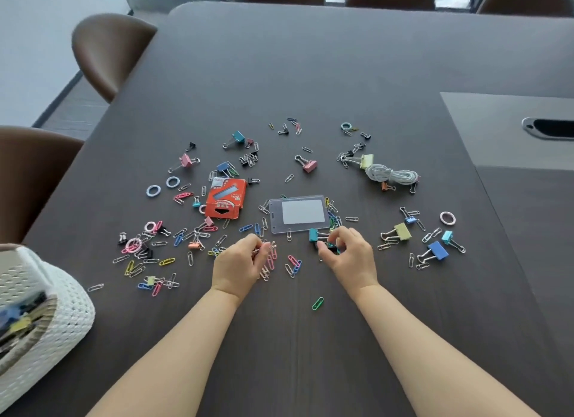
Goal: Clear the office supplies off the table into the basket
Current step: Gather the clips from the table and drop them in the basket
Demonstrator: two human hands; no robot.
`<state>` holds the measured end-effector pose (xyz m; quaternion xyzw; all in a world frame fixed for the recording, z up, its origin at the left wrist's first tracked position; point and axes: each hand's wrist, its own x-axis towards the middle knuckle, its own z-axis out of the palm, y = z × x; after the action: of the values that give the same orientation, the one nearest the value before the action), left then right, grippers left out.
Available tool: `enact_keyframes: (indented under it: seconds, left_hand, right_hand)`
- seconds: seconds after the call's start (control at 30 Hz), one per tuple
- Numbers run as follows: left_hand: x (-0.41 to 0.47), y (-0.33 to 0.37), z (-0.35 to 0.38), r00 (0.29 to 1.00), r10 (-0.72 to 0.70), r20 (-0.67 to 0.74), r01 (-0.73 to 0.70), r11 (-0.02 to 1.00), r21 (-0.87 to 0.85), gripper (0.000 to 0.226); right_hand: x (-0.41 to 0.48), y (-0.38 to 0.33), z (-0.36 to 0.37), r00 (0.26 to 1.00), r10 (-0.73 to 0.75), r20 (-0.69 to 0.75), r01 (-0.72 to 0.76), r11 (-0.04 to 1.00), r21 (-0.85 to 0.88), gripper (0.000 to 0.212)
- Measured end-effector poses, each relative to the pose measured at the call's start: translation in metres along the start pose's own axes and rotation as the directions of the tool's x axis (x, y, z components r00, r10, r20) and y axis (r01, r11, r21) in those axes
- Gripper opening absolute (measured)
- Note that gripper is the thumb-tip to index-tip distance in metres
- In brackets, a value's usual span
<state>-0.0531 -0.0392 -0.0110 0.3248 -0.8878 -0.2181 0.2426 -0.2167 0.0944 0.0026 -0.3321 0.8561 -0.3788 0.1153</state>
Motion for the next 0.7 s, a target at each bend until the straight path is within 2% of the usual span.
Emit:
enact_keyframes:
  seconds: [0.1, 0.23, 0.33, 0.43, 0.53, 0.7]
  left_hand:
    - [-0.004, -0.006, -0.046, 0.996, 0.007, -0.088, -0.010, 0.999, -0.035, 0.042]
    - [-0.021, -0.025, -0.124, 0.972, -0.046, -0.230, 0.033, 0.997, -0.063, 0.037]
    - [-0.043, -0.056, -0.186, 0.936, -0.093, -0.339, 0.097, 0.995, -0.006, 0.036]
    - [-0.069, -0.097, -0.242, 0.904, -0.150, -0.400, 0.200, 0.976, 0.087, 0.040]
    - [-0.099, -0.137, -0.281, 0.911, -0.233, -0.341, 0.298, 0.943, 0.150, 0.043]
    - [-0.133, -0.188, -0.312, 0.943, -0.328, -0.047, 0.332, 0.937, 0.110, 0.052]
  right_hand:
    - [-0.003, -0.048, 0.009, 0.997, -0.077, -0.013, 0.078, 0.983, 0.168, 0.016]
    - [-0.017, -0.132, 0.035, 0.969, -0.245, -0.019, 0.240, 0.927, 0.289, 0.019]
    - [-0.034, -0.193, 0.067, 0.943, -0.334, -0.008, 0.308, 0.863, 0.401, 0.014]
    - [-0.053, -0.246, 0.105, 0.905, -0.424, 0.039, 0.365, 0.819, 0.442, 0.014]
    - [-0.073, -0.287, 0.143, 0.871, -0.482, 0.092, 0.396, 0.801, 0.448, 0.016]
    - [-0.100, -0.326, 0.186, 0.820, -0.553, 0.146, 0.445, 0.778, 0.443, 0.018]
